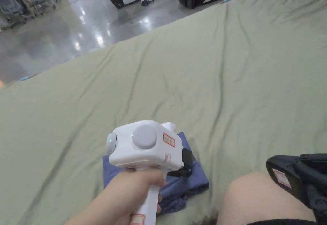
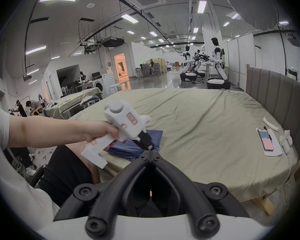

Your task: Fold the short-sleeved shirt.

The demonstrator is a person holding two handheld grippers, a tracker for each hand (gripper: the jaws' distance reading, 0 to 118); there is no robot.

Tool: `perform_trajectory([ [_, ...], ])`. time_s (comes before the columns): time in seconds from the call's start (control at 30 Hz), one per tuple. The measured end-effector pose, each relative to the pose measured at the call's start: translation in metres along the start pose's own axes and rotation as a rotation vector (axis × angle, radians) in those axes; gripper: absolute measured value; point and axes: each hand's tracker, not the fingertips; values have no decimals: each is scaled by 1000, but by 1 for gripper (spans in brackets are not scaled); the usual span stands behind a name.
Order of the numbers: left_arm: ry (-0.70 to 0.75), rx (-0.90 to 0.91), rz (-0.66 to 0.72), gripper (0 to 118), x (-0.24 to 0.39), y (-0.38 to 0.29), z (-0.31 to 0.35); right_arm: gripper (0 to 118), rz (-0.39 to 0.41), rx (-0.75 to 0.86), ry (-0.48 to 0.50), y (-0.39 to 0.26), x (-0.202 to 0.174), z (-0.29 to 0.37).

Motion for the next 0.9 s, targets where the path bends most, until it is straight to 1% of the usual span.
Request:
perform_trajectory([
  [0.07,-101,31,17,0,-5,2,16,1,20,-12,18,8,-9,-5],
  [0.13,-210,108,34,0,-12,-8,50,1,44,-29,50,18,-17,-16],
  [0.2,-240,209,12,0,-28,-24,95,1,60,-61,97,31,-26,-33],
  [0.23,-256,267,12,0,-54,-32,114,1,74,-74,128,38,-30,-46],
  [0.3,-282,335,40,0,-86,-58,154,1,84,-102,186,52,-36,-78],
  [0.37,-318,400,109,0,-129,-89,185,1,69,-149,226,65,-40,-126],
  [0.43,-332,444,196,0,-169,-116,197,1,61,-219,258,70,-37,-179],
  [0.47,-335,458,235,0,-187,-128,198,1,68,-263,245,72,-36,-206],
  [0.53,-353,432,262,0,-220,-144,188,1,91,-347,179,71,-30,-253],
  [0.6,-346,447,348,0,-244,-159,173,1,42,-439,149,57,-18,-298],
  [0.63,-383,436,374,0,-252,-160,162,1,11,-500,111,45,-12,-319],
  [0.67,-453,406,407,0,-262,-162,149,1,-39,-575,74,31,-3,-336],
  [0.7,-519,382,433,1,-271,-162,138,0,-71,-635,65,20,0,-339],
  [0.73,-588,364,451,6,-276,-161,124,0,-125,-681,87,5,8,-347],
  [0.77,-618,349,473,17,-279,-159,112,0,-215,-667,136,-6,16,-348],
  [0.8,-637,340,485,29,-282,-156,102,0,-276,-593,163,-5,23,-343],
  [0.83,-657,346,493,35,-287,-152,89,0,-324,-594,176,-5,34,-342],
  [0.87,-663,345,517,42,-289,-148,77,0,-354,-604,184,-6,37,-342],
  [0.9,-670,340,542,70,-287,-144,67,0,-365,-609,189,-7,39,-343],
])
